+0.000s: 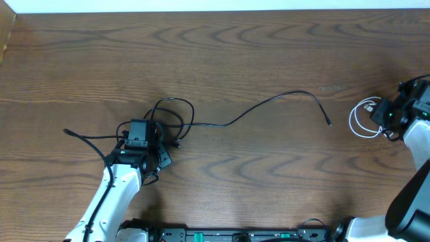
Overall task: Untangle cables
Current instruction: 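Lower the white cable at the right table edge and release it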
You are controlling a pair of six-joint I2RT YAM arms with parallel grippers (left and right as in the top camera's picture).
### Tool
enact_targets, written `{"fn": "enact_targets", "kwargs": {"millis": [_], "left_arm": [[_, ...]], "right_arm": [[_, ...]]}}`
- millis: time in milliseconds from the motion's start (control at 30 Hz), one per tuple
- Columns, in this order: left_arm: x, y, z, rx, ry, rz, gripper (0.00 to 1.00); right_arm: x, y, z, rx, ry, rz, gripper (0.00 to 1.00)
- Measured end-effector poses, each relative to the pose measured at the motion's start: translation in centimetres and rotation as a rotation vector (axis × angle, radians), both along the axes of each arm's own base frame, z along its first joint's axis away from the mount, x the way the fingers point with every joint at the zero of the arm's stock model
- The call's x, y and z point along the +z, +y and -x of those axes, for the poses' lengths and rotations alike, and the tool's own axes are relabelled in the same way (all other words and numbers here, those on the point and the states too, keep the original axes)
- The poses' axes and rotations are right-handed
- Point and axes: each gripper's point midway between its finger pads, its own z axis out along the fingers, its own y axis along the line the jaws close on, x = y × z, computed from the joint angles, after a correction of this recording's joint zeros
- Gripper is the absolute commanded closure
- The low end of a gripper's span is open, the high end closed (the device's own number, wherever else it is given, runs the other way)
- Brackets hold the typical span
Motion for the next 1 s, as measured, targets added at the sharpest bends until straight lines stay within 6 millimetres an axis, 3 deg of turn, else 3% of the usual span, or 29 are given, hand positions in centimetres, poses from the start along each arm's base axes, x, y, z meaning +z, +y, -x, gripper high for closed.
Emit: {"fn": "enact_targets", "kwargs": {"millis": [167,367,533,567,600,633,667,900,1000], "left_arm": [[0.0,0.0,0.0,0.000,0.000,0.000,0.75],[0.0,0.0,0.0,0.000,0.000,0.000,0.75],[0.0,0.0,0.0,0.000,0.000,0.000,0.75],[0.0,0.0,0.0,0.000,0.000,0.000,0.75],[0.0,0.0,0.0,0.000,0.000,0.000,0.75],[0.0,0.0,0.0,0.000,0.000,0.000,0.75],[0.0,0.0,0.0,0.000,0.000,0.000,0.75],[0.0,0.0,0.0,0.000,0.000,0.000,0.75],[0.0,0.0,0.0,0.000,0.000,0.000,0.75]], "right_arm": [[-0.8,-0.5,0.5,-0.032,0.033,0.009,0.99],[-1.2,-4.0,3.6,-0.242,0.161,0.158,0.99],[-0.7,-5.6,4.3,-0.326,0.169,0.227,0.99],[-0.6,-5.9,4.3,-0.336,0.166,0.238,0.92],[-0.5,-6.0,4.2,-0.342,0.162,0.244,0.77],[-0.4,-6.2,4.1,-0.353,0.155,0.251,0.52],[-0.3,-6.3,4.0,-0.360,0.146,0.252,0.01],[-0.2,-6.2,3.8,-0.358,0.141,0.256,0.01],[0.7,-4.8,3.0,-0.319,0.122,0.266,0.01]]}}
